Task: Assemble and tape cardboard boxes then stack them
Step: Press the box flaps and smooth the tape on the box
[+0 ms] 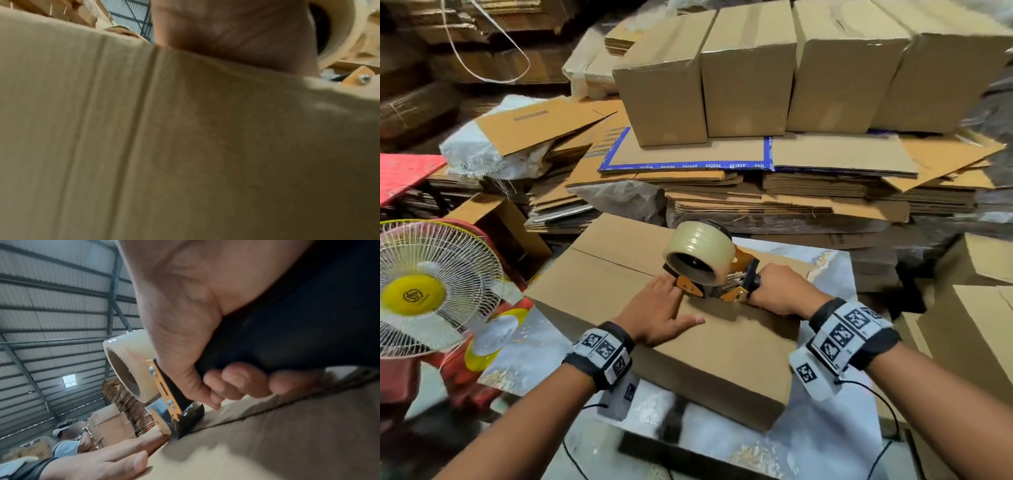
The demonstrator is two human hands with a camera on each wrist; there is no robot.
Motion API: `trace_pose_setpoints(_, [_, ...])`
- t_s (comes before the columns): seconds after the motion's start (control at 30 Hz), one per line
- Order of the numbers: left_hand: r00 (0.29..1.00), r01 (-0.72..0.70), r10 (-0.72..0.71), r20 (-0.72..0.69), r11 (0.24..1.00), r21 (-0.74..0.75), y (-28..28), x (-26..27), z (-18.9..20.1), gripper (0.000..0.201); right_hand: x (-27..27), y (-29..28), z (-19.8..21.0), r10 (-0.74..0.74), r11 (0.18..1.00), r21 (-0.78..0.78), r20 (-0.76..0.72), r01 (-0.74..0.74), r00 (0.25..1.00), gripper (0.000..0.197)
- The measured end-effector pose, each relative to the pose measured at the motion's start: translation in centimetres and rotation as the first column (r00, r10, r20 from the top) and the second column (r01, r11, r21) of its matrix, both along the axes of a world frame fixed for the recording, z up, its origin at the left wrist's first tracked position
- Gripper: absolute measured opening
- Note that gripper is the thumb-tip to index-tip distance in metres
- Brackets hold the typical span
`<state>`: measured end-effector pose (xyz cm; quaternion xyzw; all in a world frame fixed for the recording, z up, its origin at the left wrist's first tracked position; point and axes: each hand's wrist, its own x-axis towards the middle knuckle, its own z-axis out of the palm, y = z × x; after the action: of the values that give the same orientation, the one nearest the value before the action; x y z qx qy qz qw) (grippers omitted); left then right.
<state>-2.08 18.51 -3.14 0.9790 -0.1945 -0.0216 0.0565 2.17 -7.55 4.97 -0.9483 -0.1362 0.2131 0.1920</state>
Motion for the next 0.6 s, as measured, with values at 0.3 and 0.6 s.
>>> trace_pose_setpoints(0.3, [0.986, -0.1, 0.108, -0.127, 0.993, 0.065, -1.0, -0.6, 0.3, 0.103, -0.9, -5.4, -0.2, -0.06, 0.997, 0.047, -0.065, 0.063, 0.996, 0.017])
trace_pose_setpoints(0.6, [0.999, -0.04, 0.038, -0.022, 0.997, -0.073, -3.2, -1.1, -1.3, 0.098, -0.6, -5.0, -1.8, -0.074, 0.996, 0.049, -0.02, 0.075, 0.997, 0.027])
